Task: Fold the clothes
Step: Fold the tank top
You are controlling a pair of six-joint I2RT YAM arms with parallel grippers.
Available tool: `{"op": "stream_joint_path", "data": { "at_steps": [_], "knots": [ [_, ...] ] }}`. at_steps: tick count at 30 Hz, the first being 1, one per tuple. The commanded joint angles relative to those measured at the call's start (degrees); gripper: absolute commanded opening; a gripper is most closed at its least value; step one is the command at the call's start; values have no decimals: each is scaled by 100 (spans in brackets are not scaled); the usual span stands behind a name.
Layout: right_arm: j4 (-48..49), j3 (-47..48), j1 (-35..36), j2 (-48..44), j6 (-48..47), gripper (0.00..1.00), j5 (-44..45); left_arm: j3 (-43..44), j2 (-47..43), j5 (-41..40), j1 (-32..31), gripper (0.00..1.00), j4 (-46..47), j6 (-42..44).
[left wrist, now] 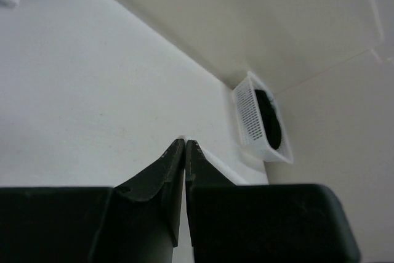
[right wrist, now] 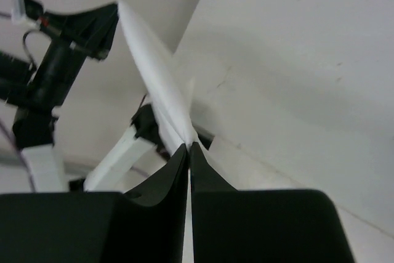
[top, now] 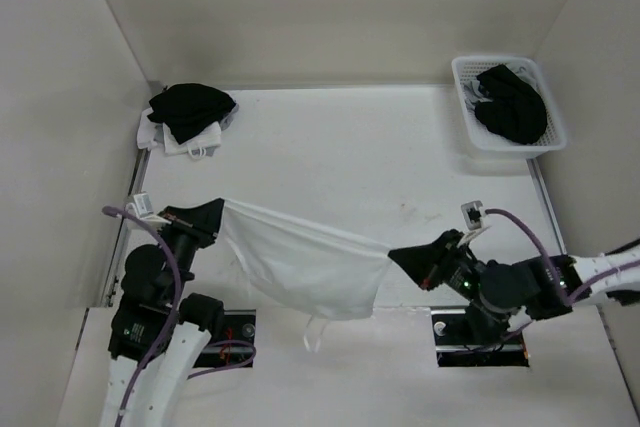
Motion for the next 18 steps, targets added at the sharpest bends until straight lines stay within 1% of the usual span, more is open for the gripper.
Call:
{"op": "stream_joint_path", "data": {
  "at_steps": [1,4,5,6,7,8,10,12,14,16,18],
  "knots": [
    [530,-829,-1478,-168,-96,5,-1134,-688,229,32,82,2,-82,41],
    [1839,-1682,-3480,59,-712,5,-3075,-1260,711,-12,118,2,549,-3],
    [2217,-1885,-4210,269,-844,5,-3708,-1366,913,-12,126,2,761,-21],
    [2482,-2009,-4774,471,-915,5,-4185,-1497,1229,-21,135,3,1111,-29],
    [2946,-2158,-5589,856,-1046,5,-4781,-1647,1623,-30,144,3,1549,-47],
    [3324,-2229,-6197,1199,-1169,5,-5205,-1761,2228,-30,127,3,2137,-117],
    [3862,-2169,-7016,1928,-1319,5,-5716,-1815,3195,-134,109,3,3025,-126],
    [4293,-1845,-7589,2684,-1451,6,-6016,-1719,4355,-267,118,2,4010,-144],
    [4427,-1345,-7846,3502,-1688,6,-6193,-1439,5288,-363,118,2,4723,-135],
    [4444,-870,-8039,4162,-1899,6,-6325,-1070,5949,-337,109,2,5121,-144],
    [4427,-491,-8285,4655,-1987,6,-6369,-736,6371,-381,82,2,5350,-143]
  ]
}}
